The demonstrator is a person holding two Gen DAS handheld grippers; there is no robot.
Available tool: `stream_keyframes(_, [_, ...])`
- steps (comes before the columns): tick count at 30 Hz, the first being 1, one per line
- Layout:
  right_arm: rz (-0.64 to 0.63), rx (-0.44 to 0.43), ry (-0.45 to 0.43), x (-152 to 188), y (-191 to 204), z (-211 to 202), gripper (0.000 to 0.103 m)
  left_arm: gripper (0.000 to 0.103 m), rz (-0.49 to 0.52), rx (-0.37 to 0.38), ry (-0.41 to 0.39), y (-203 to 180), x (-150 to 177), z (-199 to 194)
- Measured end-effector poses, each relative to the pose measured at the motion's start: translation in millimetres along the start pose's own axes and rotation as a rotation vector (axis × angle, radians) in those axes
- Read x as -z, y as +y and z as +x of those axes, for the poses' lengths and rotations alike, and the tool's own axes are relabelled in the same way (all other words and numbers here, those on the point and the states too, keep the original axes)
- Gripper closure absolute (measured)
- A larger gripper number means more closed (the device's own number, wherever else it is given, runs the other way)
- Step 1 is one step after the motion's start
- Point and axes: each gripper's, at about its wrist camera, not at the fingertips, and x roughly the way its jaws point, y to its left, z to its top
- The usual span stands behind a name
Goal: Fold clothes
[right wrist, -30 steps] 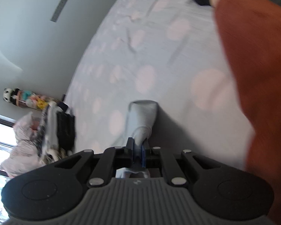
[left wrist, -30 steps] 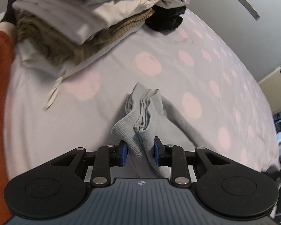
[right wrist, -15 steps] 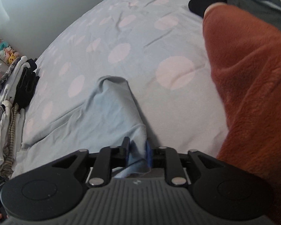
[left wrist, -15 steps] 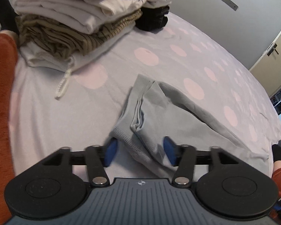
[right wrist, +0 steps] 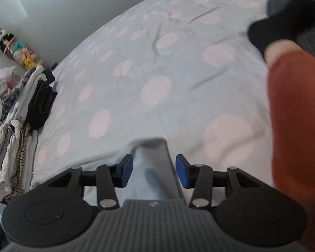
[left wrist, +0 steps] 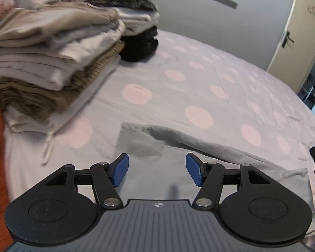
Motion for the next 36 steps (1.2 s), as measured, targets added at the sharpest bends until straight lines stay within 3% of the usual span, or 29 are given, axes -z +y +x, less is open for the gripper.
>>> stream_keyframes(6, [-0.113,0.073,0.155,-34,32,20,0.055,0.032,0.039,-0.003,0.022,2,6,26])
stream_keyframes(8, [-0.181,0.111,0.144,-28,43,11,0.058,0.032,0.033,-0.001,0.030,8,11,29])
stream_keyframes(12, [-0.263,0.083,0.122,2,54,-4,0.081,0.032,0.018,0.007,0.037,13,12,32])
stream_keyframes(16, [-0.279,0.091,0.131,32,52,14,0.088,0.032,0.057,-0.017,0.035,8,14,37])
stream_keyframes(18, [-0.285,0.150,0.108,38,44,26,0.099,0.032,0.071,-0.021,0.033,7,15,37])
stream_keyframes(20, [-0.306,0.264,0.048,36,33,33,0.103,0.032,0.079,-0.030,0.034,9,16,37])
stream_keyframes(21, [-0.296,0.322,0.027,33,26,35,0.100,0.031,0.073,-0.042,0.040,10,16,38])
stream_keyframes(23, [-0.214,0.339,0.035,20,8,30,0.100,0.031,0.036,-0.035,0.054,16,16,41])
stream_keyframes(27, [-0.139,0.199,0.075,-6,4,14,0.092,0.031,0.033,-0.041,0.053,14,16,42])
stream_keyframes(28, [-0.143,0.178,0.087,-13,9,13,0.087,0.030,0.040,-0.045,0.052,13,16,42])
stream_keyframes(29, [-0.143,0.161,0.102,-21,14,13,0.073,0.030,0.045,-0.047,0.051,13,16,42])
stream_keyframes(31, [-0.146,0.146,0.157,-37,27,23,0.067,0.029,0.057,-0.050,0.050,12,17,41])
stream_keyframes(36, [-0.295,0.272,0.340,-68,68,71,0.066,0.029,0.058,-0.046,0.051,13,16,43])
